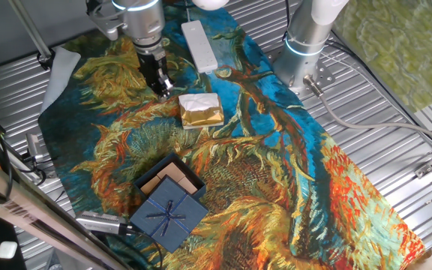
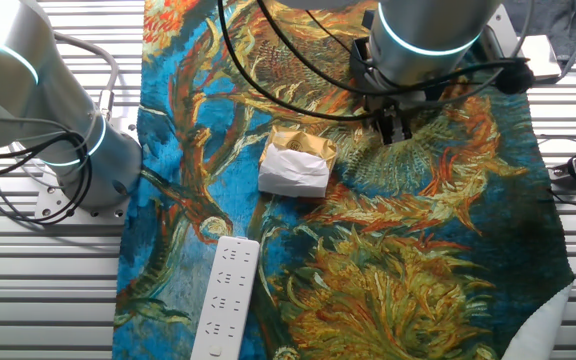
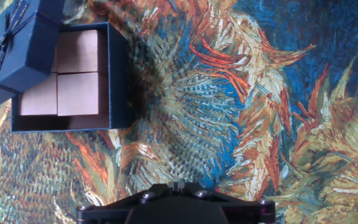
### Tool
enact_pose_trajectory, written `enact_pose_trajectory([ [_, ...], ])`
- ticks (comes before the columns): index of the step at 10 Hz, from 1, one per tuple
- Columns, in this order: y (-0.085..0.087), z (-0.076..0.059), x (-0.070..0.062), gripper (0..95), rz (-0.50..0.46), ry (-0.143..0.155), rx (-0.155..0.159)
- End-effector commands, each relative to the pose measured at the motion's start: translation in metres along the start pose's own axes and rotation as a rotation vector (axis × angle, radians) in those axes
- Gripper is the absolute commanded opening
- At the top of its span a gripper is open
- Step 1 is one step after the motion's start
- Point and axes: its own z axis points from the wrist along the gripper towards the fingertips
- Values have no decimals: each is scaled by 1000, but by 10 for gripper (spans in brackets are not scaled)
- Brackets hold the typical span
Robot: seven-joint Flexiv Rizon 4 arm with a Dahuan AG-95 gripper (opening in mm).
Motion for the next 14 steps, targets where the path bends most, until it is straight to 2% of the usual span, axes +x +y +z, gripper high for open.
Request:
enact_pose_trajectory([
  [1,2,2,-1,0,3,-2,-1],
  [7,23,18,-12,0,24,-12,-4],
  [8,33,24,-16,0,27,-11,-1],
  [10,40,31,-19,0,26,-12,-3],
  [14,48,50,-24,0,19,-17,-5],
])
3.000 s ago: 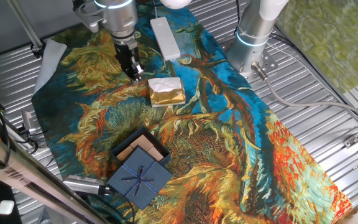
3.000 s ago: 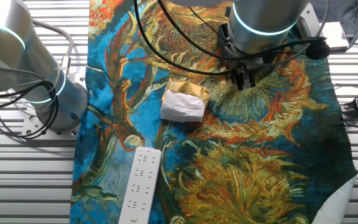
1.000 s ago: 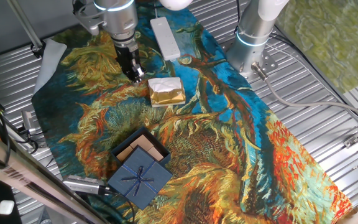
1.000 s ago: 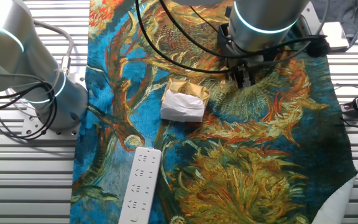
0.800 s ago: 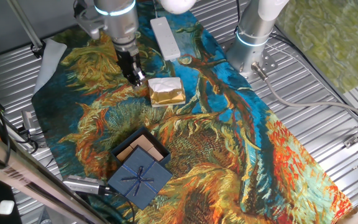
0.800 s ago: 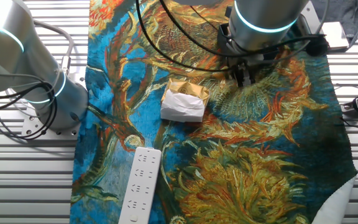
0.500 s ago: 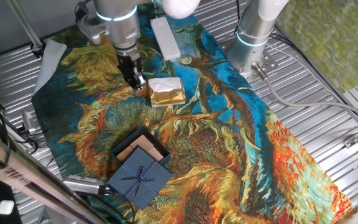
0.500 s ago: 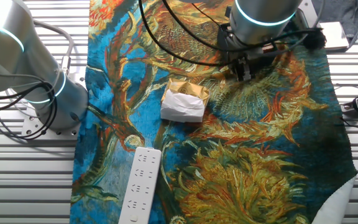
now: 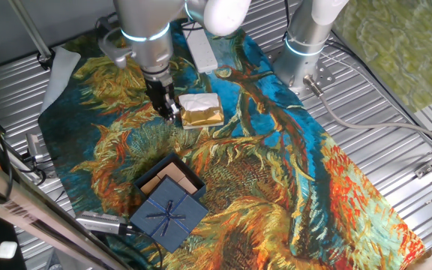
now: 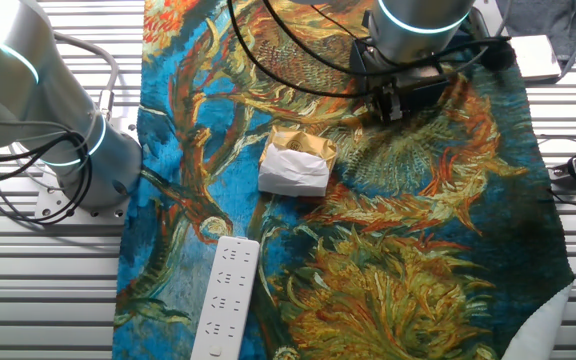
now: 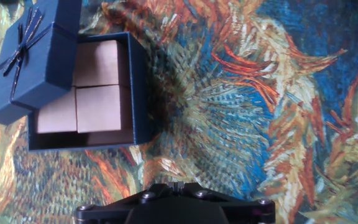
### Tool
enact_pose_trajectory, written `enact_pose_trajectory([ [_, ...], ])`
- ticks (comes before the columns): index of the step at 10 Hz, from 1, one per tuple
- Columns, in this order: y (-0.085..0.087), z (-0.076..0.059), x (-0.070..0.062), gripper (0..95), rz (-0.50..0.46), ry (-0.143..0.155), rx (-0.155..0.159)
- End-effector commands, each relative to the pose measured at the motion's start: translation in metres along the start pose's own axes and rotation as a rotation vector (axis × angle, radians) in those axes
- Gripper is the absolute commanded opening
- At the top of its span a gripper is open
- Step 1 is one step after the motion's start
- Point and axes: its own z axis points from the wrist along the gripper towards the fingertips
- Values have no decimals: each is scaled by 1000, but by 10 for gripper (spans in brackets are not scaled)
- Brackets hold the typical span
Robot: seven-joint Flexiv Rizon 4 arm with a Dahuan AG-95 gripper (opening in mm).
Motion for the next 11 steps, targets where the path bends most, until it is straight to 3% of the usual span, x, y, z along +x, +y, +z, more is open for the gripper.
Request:
enact_pose_trajectory([
  [1,4,7,-1,0,-5,2,5],
  [8,9,14,-2,0,-111,7,2],
  [11,9,15,-1,0,-139,31,0],
])
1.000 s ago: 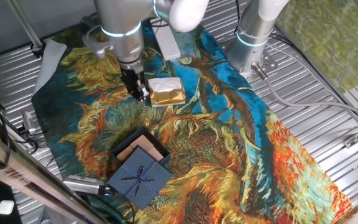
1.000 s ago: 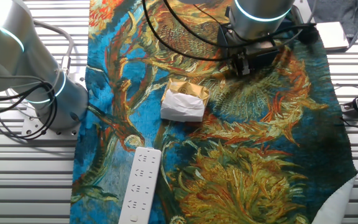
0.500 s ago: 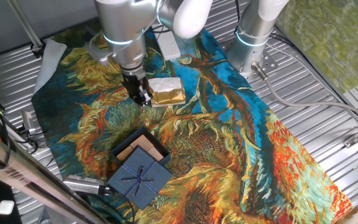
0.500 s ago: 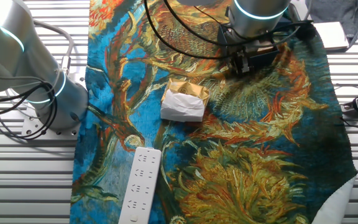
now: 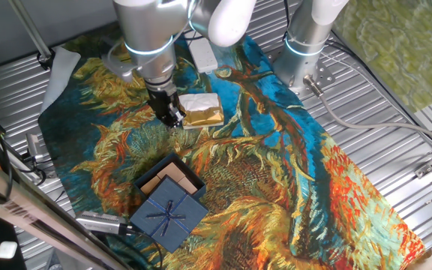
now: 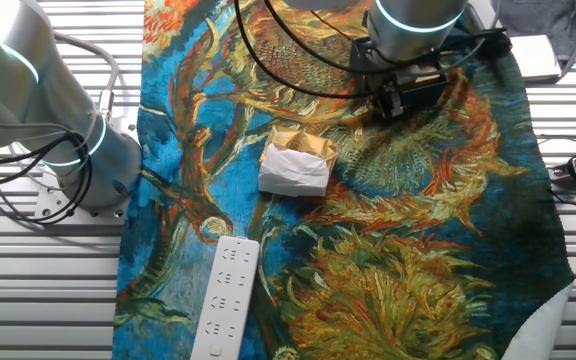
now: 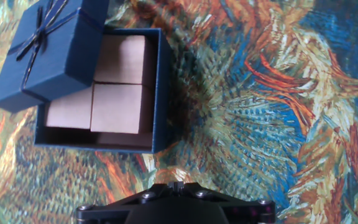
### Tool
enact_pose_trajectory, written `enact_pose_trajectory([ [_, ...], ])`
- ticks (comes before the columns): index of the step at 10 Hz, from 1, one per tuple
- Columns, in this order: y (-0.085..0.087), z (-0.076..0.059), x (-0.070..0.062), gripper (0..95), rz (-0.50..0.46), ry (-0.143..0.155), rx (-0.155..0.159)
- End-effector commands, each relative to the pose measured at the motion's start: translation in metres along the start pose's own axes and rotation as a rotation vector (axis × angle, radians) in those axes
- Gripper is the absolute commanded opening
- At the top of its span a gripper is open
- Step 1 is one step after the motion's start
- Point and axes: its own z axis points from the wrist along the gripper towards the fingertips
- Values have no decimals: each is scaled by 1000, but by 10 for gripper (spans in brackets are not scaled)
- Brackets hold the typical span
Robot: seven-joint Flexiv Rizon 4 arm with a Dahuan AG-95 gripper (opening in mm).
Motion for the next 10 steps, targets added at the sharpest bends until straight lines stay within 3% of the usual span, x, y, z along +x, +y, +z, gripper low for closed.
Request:
enact_pose_trajectory([
  [1,-1,2,0,0,-2,1,1],
  [3,-1,2,0,0,-23,2,3],
  [5,-1,2,0,0,-28,34,3],
  [10,-1,2,0,0,-220,21,-8],
])
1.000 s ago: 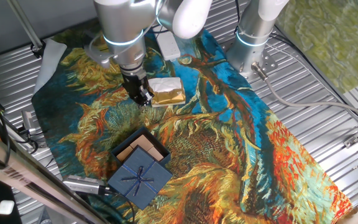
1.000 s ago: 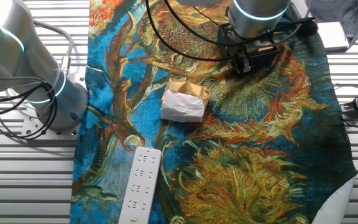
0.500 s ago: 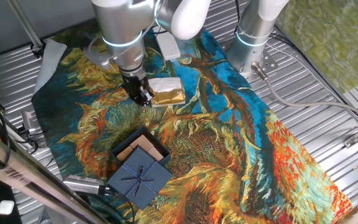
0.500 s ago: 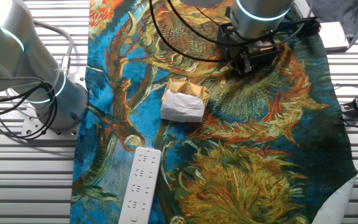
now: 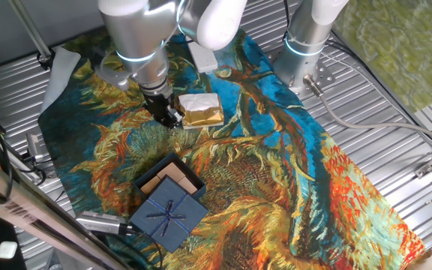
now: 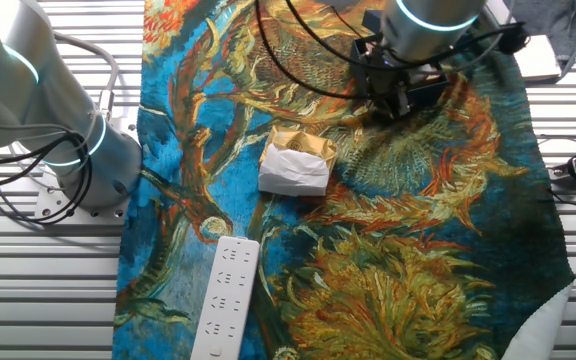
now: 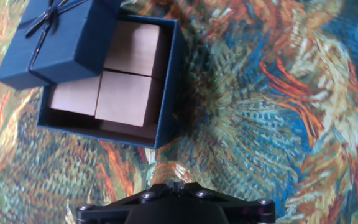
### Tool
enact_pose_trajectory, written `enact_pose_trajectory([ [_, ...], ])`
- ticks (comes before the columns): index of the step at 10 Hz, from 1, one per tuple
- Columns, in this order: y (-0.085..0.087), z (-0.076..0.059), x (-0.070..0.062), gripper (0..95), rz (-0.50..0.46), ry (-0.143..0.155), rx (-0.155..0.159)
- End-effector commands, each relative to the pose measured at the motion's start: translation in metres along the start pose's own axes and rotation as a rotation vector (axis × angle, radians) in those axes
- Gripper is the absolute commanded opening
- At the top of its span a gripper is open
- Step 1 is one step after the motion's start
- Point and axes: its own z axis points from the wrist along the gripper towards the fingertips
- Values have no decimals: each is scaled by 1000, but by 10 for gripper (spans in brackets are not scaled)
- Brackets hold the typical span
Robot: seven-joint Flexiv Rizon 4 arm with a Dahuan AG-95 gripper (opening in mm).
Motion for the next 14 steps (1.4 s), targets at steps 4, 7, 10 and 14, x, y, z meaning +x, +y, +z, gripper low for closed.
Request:
enact_pose_trajectory([
  [4,1,-1,2,0,-189,-34,4],
  [7,1,-1,2,0,-235,-36,-6],
  [10,1,-1,2,0,-244,-33,-12],
  [14,1,-1,2,0,-247,-34,-20],
])
